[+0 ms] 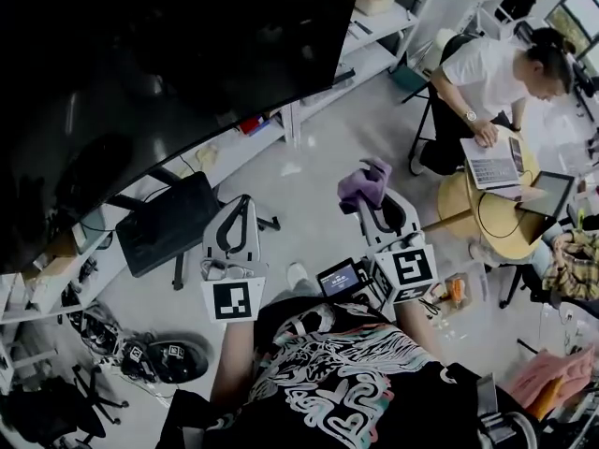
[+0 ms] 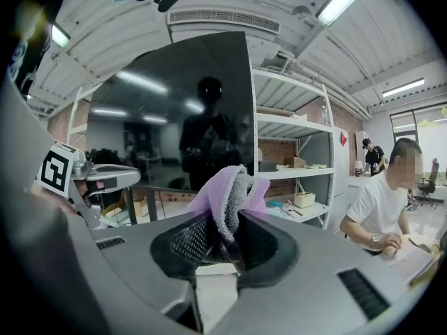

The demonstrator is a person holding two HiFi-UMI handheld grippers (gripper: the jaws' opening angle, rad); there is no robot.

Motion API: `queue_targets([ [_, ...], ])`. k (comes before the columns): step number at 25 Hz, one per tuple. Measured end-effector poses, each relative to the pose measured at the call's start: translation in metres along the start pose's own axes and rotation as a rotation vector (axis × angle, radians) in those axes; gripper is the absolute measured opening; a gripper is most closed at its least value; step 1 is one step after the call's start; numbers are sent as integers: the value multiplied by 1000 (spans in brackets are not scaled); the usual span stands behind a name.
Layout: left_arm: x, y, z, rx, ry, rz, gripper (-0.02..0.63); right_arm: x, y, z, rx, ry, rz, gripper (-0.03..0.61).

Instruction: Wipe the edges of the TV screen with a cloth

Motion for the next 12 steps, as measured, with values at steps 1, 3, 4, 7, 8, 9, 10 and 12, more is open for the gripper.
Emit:
queue_targets([
  [1,-8,1,-6,-1,6,-3,18,-8,-3,1,-2,5,2,121],
  [3,-23,1,-14,6,12,-7,18,-22,-8,8,-4,14,5,121],
  [4,-30,1,-16,11,13,-11,18,-27,-9,12,-2,16,5,121],
  [7,-47,3,-19,18,17,-25,18,-44,-19,20,11,9,11,121],
  [8,-53,3,-20,22,14,-28,18,-50,-22,23,16,5,14,121],
  [9,-58,3,-21,26,7,-30,18,-57,-25,27,22,0,17,121],
  [10,-64,2,-22,26,-2,-33,18,-64,-29,31,28,-7,21,121],
  [12,-79,1,-25,7,-16,-44,18,-81,-34,43,38,-22,26,121],
])
Point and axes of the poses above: the fingertips, and each gripper's own axes: x backward along the fingers, z to its right, y out of its underside, the point moved 6 cm from there along x, backward along the fingers, and after that the axes turned 2 degrees about x, right-handed, at the moved point
